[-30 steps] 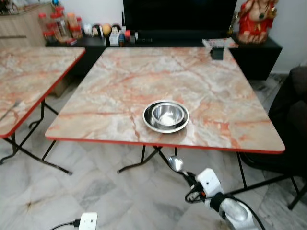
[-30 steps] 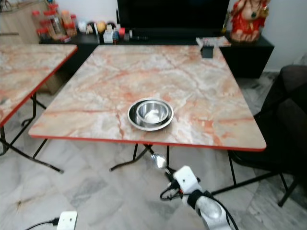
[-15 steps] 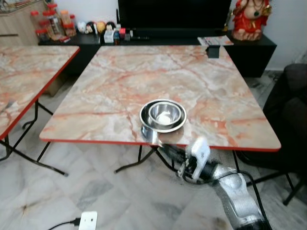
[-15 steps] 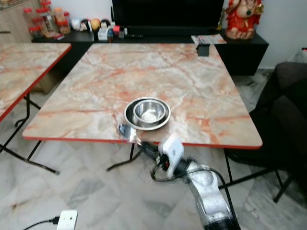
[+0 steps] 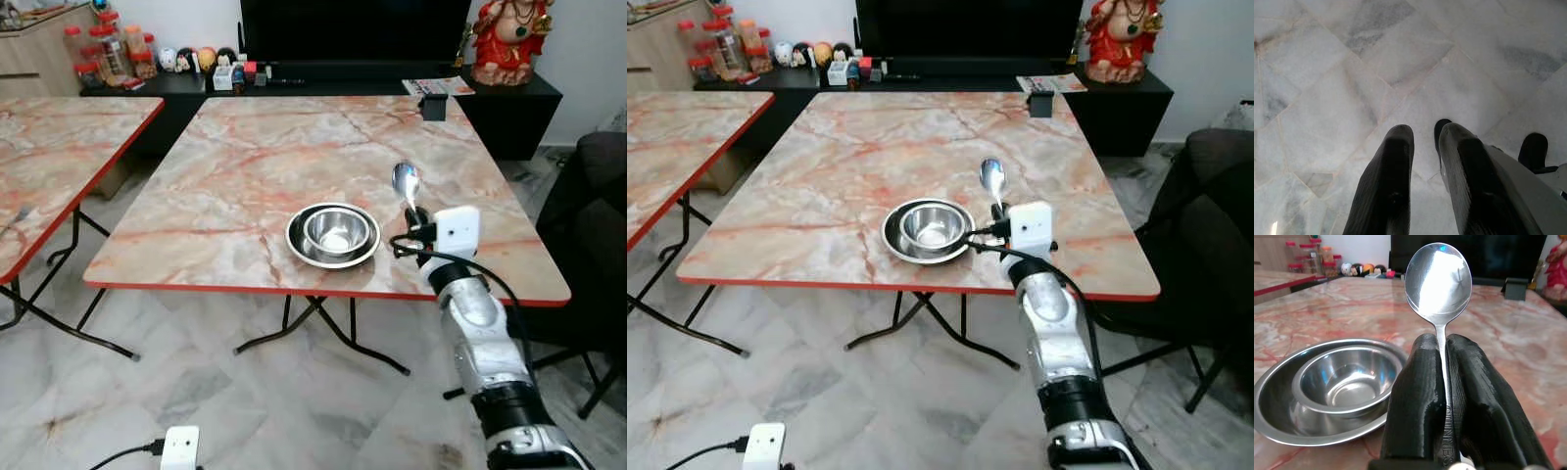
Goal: Setting the table
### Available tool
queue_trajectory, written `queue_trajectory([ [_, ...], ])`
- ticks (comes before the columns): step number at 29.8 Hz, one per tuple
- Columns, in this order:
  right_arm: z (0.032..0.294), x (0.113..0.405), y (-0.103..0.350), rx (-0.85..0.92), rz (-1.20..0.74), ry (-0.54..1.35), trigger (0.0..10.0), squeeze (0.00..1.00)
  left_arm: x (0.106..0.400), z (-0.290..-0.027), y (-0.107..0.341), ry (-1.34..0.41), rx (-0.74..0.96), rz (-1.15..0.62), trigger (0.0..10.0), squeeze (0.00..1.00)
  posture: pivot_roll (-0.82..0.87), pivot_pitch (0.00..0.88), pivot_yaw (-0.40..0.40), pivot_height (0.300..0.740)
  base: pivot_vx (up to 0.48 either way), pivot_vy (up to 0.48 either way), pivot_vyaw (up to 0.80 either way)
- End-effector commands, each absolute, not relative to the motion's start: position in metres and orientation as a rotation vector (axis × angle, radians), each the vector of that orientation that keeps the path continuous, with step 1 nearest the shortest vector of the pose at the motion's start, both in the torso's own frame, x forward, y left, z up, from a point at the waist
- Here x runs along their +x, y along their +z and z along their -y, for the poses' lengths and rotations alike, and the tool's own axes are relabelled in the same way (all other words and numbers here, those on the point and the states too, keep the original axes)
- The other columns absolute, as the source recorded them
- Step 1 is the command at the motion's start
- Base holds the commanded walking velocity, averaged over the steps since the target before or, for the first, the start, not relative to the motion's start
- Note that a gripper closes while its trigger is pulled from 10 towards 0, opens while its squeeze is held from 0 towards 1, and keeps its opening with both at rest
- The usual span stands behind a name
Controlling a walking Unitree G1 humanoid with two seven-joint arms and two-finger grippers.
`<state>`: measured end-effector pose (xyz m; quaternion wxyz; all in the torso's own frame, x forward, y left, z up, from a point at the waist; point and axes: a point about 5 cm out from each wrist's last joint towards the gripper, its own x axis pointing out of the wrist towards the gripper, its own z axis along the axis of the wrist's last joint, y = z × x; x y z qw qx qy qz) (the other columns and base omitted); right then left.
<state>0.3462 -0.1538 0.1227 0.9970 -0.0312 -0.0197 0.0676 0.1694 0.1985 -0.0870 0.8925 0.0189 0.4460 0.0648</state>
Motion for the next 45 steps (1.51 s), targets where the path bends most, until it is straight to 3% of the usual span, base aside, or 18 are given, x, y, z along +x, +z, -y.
queue_trajectory([
  [1,0.147,0.354,0.128,-0.083,0.042,0.099,10.0,0.0,0.169,-0.199,-0.087,0.144,0.033,-0.926,10.0,0.0,-0.06,0.0,0.013,0.732,0.0,0.0,0.0],
  [9,0.138,0.36,0.129,-0.098,0.032,0.088,10.0,0.0,0.17,-0.199,-0.087,0.149,0.022,-0.921,10.0,0.0,-0.05,0.0,0.009,0.732,0.097,0.0,0.0],
  [22,0.144,0.365,0.126,-0.115,0.004,0.038,10.0,0.0,0.171,-0.198,-0.086,0.148,0.02,-0.917,10.0,0.0,-0.05,0.0,0.01,0.732,0.345,0.0,0.0],
  [45,0.131,0.359,0.116,-0.063,0.002,0.069,10.0,0.0,0.17,-0.199,-0.086,0.153,0.011,-0.913,10.0,0.0,-0.05,0.0,0.009,0.732,0.312,0.0,-0.08],
])
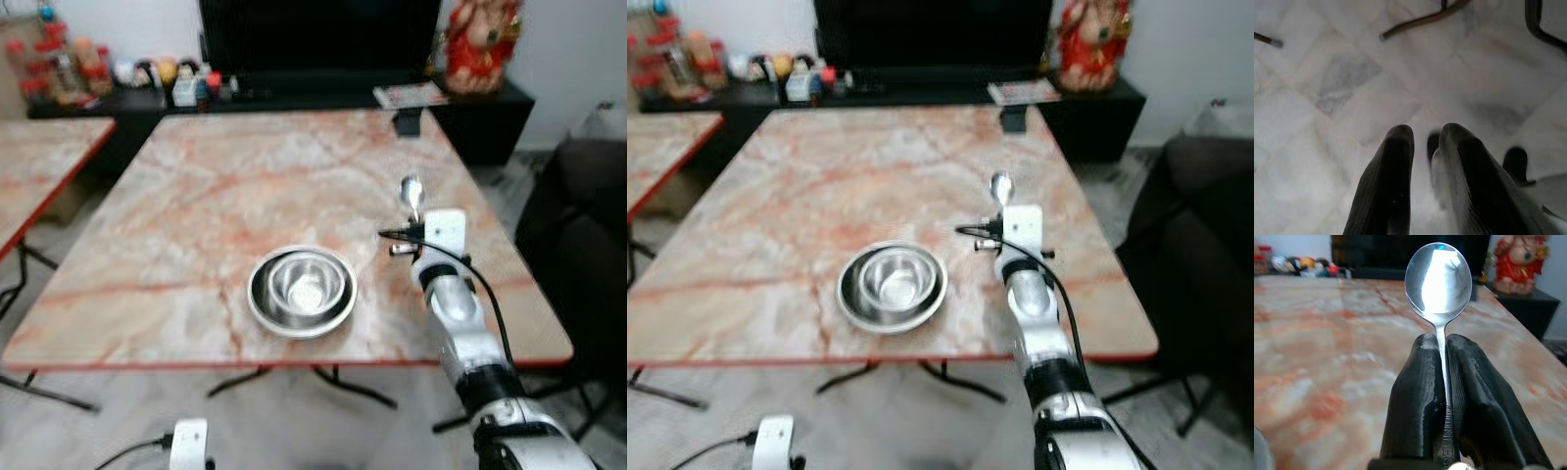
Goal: Setting the table
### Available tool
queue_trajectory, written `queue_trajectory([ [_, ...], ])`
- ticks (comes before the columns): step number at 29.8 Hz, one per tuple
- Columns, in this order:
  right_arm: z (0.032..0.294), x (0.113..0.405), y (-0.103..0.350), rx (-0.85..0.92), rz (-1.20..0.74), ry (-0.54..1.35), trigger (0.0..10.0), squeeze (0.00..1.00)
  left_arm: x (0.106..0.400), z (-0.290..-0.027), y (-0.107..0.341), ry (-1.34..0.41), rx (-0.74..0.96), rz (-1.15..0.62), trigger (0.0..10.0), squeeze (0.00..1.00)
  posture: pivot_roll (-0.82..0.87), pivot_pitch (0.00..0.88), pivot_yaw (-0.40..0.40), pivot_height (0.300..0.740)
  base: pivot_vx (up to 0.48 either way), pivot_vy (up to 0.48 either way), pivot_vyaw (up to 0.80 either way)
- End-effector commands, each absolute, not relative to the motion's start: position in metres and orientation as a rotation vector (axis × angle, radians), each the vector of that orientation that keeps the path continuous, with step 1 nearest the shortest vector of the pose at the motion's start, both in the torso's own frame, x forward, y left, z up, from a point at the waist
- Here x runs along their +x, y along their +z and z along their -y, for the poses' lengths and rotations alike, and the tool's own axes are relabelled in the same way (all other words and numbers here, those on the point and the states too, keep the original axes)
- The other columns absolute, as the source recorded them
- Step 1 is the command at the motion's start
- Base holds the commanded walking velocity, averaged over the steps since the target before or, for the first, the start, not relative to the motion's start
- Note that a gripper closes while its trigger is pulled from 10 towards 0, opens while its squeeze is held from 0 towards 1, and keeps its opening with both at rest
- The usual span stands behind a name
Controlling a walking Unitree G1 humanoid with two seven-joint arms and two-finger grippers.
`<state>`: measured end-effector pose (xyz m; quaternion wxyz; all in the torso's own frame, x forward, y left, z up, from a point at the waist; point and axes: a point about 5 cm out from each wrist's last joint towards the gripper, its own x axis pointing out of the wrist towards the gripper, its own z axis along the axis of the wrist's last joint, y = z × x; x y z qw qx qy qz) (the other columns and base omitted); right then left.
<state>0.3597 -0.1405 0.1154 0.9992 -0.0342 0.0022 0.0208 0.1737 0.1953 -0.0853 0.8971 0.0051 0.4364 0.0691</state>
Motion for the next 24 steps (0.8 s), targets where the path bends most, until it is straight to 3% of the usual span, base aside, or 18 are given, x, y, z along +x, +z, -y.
queue_trajectory([
  [1,0.131,0.358,0.116,-0.064,0.001,0.071,10.0,0.0,0.17,-0.199,-0.086,0.154,0.006,-0.911,10.0,0.0,-0.05,0.0,0.009,0.732,0.0,0.0,0.0],
  [12,0.137,0.322,0.095,-0.103,-0.079,0.038,10.0,0.0,0.165,-0.202,-0.088,0.152,0.016,-0.919,10.0,0.0,-0.06,0.0,0.017,0.732,0.0,0.0,0.0],
  [24,0.138,0.312,0.083,-0.126,-0.186,0.035,10.0,0.0,0.164,-0.201,-0.089,0.131,0.028,-0.928,10.0,0.0,-0.06,0.0,0.03,0.732,0.0,0.0,0.0],
])
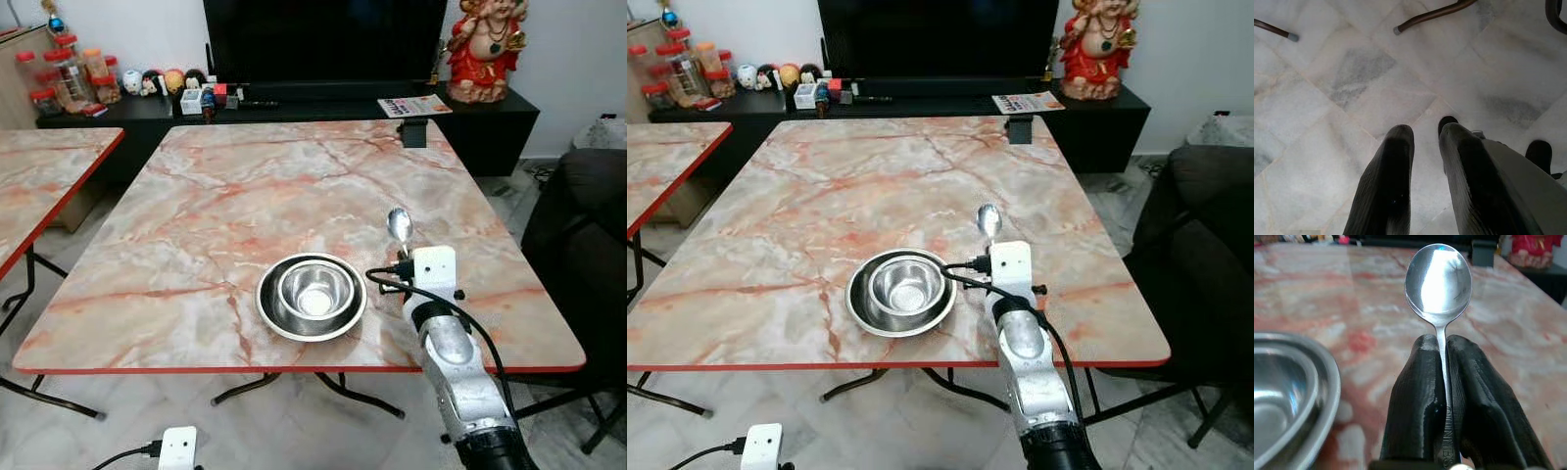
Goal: Setting the table
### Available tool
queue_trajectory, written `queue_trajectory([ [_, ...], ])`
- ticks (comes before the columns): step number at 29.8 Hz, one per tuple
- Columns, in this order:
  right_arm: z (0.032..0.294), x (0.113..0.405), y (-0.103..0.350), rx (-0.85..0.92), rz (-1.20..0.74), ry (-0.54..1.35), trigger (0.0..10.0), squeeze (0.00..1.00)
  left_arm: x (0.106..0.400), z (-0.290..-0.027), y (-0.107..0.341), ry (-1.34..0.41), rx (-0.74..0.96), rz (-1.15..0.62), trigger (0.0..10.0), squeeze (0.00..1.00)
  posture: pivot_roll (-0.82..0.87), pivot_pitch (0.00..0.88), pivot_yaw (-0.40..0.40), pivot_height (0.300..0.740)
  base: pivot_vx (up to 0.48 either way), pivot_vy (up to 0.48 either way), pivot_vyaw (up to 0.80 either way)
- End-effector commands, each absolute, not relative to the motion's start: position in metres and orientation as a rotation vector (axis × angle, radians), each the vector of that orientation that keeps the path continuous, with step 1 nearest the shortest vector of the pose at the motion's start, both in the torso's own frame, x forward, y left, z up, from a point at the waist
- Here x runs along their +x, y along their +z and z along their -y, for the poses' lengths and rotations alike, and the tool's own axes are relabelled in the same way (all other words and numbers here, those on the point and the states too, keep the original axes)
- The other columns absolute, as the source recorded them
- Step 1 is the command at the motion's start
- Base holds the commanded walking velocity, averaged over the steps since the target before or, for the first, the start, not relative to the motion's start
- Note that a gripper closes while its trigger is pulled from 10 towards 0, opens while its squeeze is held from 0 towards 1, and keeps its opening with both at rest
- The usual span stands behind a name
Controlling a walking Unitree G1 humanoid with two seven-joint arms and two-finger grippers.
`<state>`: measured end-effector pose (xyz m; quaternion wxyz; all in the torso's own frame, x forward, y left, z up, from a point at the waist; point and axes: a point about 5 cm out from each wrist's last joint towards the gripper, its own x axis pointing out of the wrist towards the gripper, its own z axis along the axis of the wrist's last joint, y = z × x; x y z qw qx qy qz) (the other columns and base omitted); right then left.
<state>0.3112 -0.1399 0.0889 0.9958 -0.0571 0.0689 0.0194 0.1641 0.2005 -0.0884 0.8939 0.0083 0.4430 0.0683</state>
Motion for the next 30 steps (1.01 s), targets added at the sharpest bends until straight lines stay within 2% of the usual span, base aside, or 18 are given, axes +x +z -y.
queue_trajectory([
  [1,0.138,0.311,0.082,-0.129,-0.207,0.034,10.0,0.0,0.164,-0.202,-0.089,0.131,0.027,-0.928,10.0,0.0,-0.06,0.0,0.03,0.732,0.0,0.0,0.0],
  [7,0.134,0.304,0.07,-0.124,-0.307,0.073,10.0,0.0,0.164,-0.204,-0.088,0.137,0.027,-0.932,10.0,0.0,-0.06,0.0,0.028,0.732,0.0,0.0,0.0],
  [30,0.119,0.307,0.061,-0.099,-0.377,0.107,10.0,0.0,0.164,-0.204,-0.088,0.131,0.035,-0.936,10.0,0.0,-0.05,0.0,0.028,0.732,0.0,0.0,0.0],
])
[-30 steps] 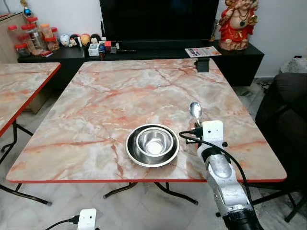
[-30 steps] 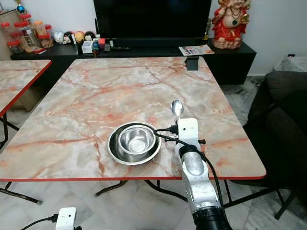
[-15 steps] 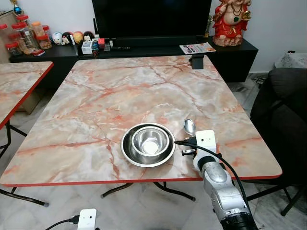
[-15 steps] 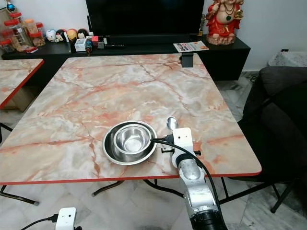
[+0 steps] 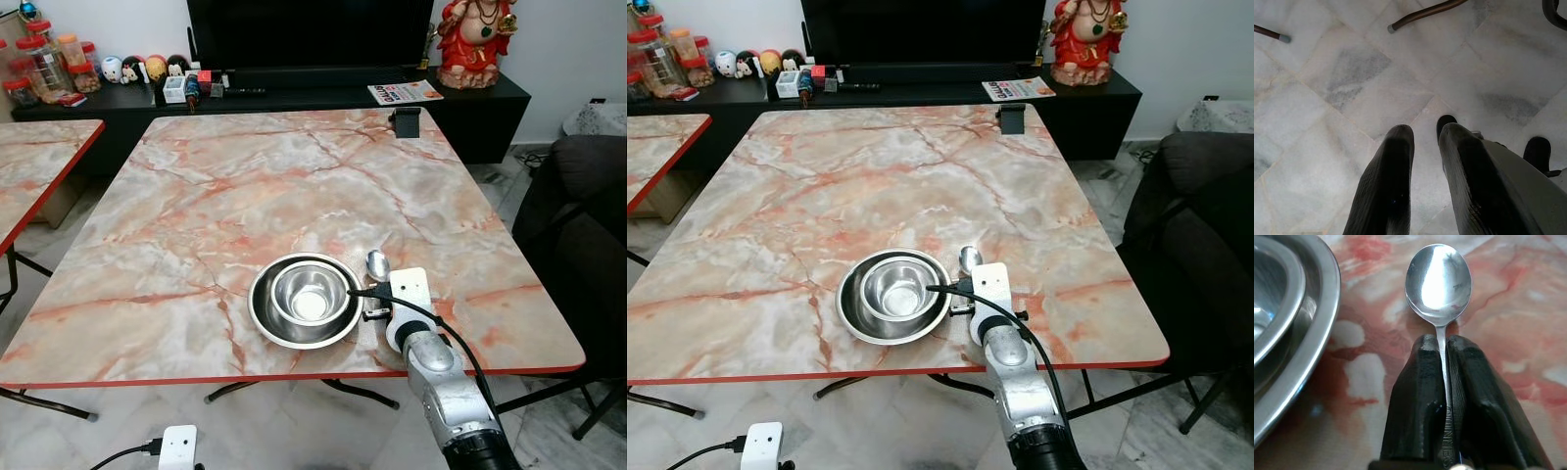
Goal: Setting the table
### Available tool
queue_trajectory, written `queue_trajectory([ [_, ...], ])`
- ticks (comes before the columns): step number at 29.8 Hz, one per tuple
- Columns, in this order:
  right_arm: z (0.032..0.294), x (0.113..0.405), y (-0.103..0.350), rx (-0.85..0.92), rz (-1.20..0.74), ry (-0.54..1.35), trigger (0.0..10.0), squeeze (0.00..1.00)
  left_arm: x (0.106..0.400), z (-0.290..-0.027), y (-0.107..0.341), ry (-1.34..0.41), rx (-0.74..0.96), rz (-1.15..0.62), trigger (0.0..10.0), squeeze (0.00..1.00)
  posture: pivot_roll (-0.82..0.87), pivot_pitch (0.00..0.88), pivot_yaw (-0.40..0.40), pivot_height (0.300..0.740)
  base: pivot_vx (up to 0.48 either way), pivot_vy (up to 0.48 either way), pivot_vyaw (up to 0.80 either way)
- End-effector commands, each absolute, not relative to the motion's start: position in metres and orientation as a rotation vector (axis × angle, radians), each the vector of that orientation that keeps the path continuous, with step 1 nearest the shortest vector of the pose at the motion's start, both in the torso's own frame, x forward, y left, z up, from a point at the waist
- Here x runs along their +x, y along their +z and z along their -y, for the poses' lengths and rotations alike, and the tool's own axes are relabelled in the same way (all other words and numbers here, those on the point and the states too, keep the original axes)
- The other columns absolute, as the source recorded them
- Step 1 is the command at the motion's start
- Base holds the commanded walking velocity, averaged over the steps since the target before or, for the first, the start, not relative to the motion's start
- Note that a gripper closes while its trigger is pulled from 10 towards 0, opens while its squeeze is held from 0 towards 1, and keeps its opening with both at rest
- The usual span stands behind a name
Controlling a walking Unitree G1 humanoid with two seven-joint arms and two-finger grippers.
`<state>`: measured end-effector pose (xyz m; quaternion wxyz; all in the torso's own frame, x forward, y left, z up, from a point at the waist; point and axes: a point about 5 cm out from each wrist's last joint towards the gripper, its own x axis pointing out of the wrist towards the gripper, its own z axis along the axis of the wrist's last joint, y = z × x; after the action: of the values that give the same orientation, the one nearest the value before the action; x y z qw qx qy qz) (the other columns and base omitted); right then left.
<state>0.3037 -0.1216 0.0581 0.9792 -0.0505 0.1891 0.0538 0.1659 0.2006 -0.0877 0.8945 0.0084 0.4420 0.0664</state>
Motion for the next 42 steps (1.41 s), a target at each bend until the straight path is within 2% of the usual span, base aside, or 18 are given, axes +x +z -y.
queue_trajectory([
  [1,0.1191,0.3068,0.0606,-0.097,-0.379,0.107,10.0,0.0,0.1642,-0.2045,-0.0883,0.131,0.035,-0.937,10.0,0.0,-0.05,0.0,0.03,0.732,0.0,0.0,0.0],
  [24,0.1179,0.3034,0.0515,-0.077,-0.425,0.077,10.0,0.0,0.1636,-0.2057,-0.0884,0.126,0.04,-0.94,10.0,0.0,-0.05,0.0,0.036,0.732,0.0,0.0,0.0],
  [25,0.1178,0.3034,0.0514,-0.076,-0.425,0.077,10.0,0.36,0.1635,-0.2058,-0.0884,0.126,0.04,-0.941,10.0,0.0,-0.05,0.0,0.036,0.732,0.0,0.0,0.0],
  [26,0.1178,0.3034,0.0514,-0.076,-0.425,0.077,10.0,0.36,0.1634,-0.2059,-0.0884,0.126,0.041,-0.941,10.0,0.0,-0.05,0.0,0.036,0.732,0.0,0.0,0.0],
  [27,0.1179,0.3034,0.0514,-0.075,-0.424,0.076,10.0,0.68,0.1631,-0.2061,-0.0885,0.127,0.041,-0.942,10.0,0.0,-0.05,0.0,0.036,0.732,0.0,0.0,0.0],
  [28,0.1179,0.3034,0.0514,-0.074,-0.424,0.076,10.0,0.68,0.1631,-0.2062,-0.0885,0.127,0.041,-0.942,10.0,0.0,-0.05,0.0,0.036,0.732,0.0,0.0,0.0],
  [29,0.1179,0.3035,0.0515,-0.072,-0.423,0.076,10.0,1.0,0.1631,-0.2062,-0.0885,0.127,0.041,-0.942,10.0,0.0,-0.05,0.0,0.037,0.732,0.0,0.0,0.0],
  [37,0.1187,0.3036,0.0514,-0.075,-0.423,0.071,10.0,1.0,0.1632,-0.2059,-0.0885,0.125,0.041,-0.943,10.0,0.0,-0.05,0.0,0.037,0.732,0.0,0.0,0.0],
  [38,0.1184,0.3037,0.0516,-0.075,-0.423,0.074,10.0,0.61,0.1635,-0.2058,-0.0885,0.125,0.041,-0.942,10.0,0.0,-0.05,0.0,0.037,0.732,0.0,0.0,0.0],
  [39,0.1184,0.3038,0.0516,-0.075,-0.423,0.075,10.0,0.61,0.1635,-0.2058,-0.0884,0.124,0.042,-0.942,10.0,0.0,-0.05,0.0,0.037,0.732,0.0,0.0,0.0],
  [40,0.118,0.304,0.0524,-0.074,-0.418,0.077,10.0,0.0,0.1637,-0.2058,-0.0884,0.124,0.042,-0.942,10.0,0.0,-0.05,0.0,0.037,0.732,0.0,0.0,0.0],
  [42,0.1179,0.3056,0.0566,-0.07,-0.387,0.073,10.0,0.0,0.1641,-0.2058,-0.0882,0.124,0.042,-0.941,10.0,0.0,-0.05,0.0,0.037,0.732,0.0,0.0,0.0],
])
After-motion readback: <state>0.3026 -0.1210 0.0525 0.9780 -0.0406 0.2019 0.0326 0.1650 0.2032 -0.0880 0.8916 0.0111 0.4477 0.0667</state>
